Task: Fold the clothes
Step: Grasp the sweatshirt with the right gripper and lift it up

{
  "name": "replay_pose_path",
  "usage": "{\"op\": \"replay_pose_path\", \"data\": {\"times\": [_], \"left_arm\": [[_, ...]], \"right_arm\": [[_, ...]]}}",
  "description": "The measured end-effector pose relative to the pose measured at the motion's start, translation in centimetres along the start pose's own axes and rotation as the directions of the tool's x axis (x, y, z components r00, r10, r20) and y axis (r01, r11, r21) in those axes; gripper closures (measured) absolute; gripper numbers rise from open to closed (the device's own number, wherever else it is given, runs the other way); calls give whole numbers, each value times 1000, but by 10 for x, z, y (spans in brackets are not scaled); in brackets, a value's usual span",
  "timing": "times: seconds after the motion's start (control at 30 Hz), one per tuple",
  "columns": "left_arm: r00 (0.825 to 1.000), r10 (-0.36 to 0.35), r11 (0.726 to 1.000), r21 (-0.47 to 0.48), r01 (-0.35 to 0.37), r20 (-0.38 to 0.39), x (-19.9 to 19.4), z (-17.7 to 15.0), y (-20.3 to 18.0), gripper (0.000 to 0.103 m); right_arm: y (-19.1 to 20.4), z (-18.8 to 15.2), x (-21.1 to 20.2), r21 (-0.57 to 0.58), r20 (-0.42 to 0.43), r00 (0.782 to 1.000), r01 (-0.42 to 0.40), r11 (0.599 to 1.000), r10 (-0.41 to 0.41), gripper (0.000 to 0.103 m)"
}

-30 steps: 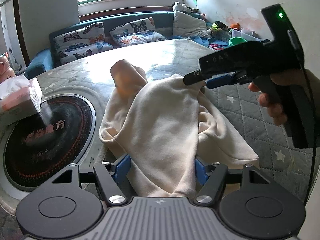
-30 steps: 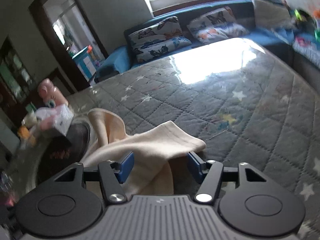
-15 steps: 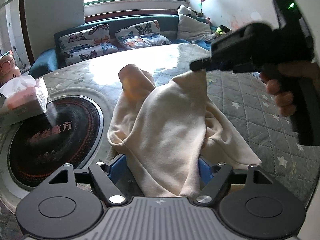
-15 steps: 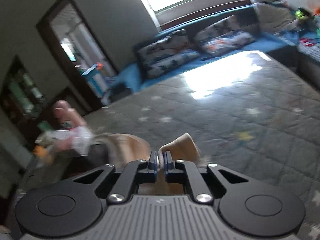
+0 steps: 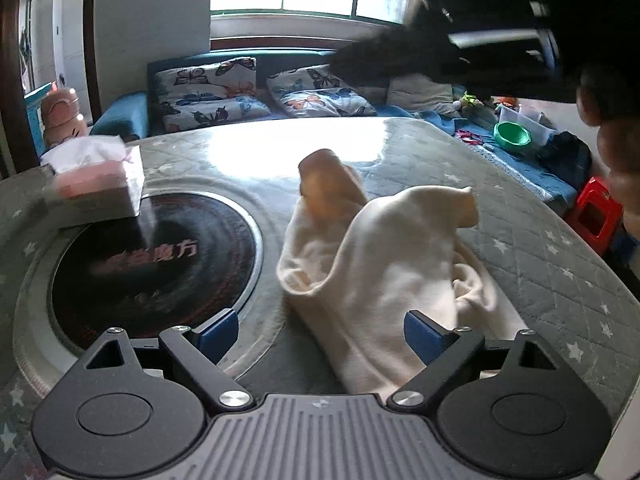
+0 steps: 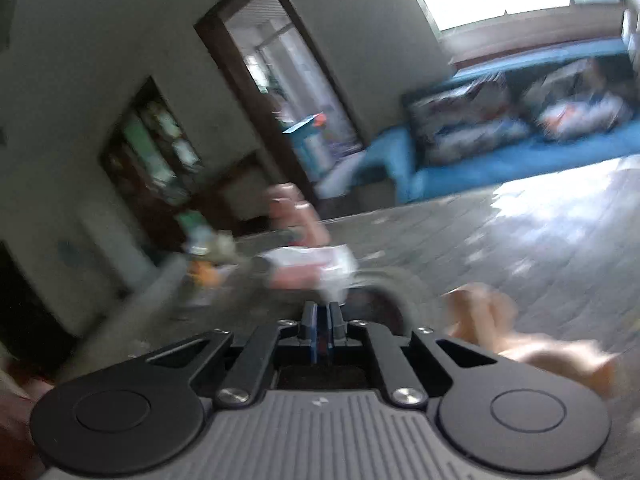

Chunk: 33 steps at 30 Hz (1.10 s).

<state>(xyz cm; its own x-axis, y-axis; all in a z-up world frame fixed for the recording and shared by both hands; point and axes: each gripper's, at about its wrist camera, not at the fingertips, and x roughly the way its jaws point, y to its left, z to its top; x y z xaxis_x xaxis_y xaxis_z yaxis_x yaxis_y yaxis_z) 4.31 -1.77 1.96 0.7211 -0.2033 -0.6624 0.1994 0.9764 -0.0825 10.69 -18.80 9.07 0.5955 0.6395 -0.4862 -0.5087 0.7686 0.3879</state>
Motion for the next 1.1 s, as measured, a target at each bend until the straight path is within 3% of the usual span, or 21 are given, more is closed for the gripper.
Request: {"op": "replay_pose_path", "data": {"times": [0.13,0.2,0.27,0.33,0.53,0.6,0.67,0.93,1.1], "left_arm": [[1000,-8,1000,-7,8,-4,3,-3,3,12],[1000,-18,1000,0,18,-6,4,-4,1,12],[1000,-20,1000,9,20,-9,5,-5,-1,12],[1000,-18,1000,14,18,-15,8,-5,-4,12],[1000,-12,999,39,13,-22,11,-4,-14,11],[1000,-12,999,48,13,-21,11,-4,-17,11],[1000,-10,999,51,11,-21,11,-3,-17,11],[1000,-27,999,35,27,-6,9,-2,-19,11],[999,-23,1000,5,23,24,-3,-2,-8,10]], "right_arm": [[-30,-12,3,-13,-51,981,184,983,-185,84],[-56,-23,2,16,-64,958,280,960,-278,65],[-78,-31,4,27,-73,932,357,934,-354,62],[-98,-38,5,74,-94,925,376,924,-369,62],[-124,-48,19,200,-92,957,288,937,-275,65],[-120,-47,21,186,-75,961,276,943,-266,93],[-115,-46,23,168,-60,965,263,950,-256,98],[-64,-21,5,118,-11,999,48,992,-47,100],[-11,-2,15,91,-45,988,-144,985,149,100]]}}
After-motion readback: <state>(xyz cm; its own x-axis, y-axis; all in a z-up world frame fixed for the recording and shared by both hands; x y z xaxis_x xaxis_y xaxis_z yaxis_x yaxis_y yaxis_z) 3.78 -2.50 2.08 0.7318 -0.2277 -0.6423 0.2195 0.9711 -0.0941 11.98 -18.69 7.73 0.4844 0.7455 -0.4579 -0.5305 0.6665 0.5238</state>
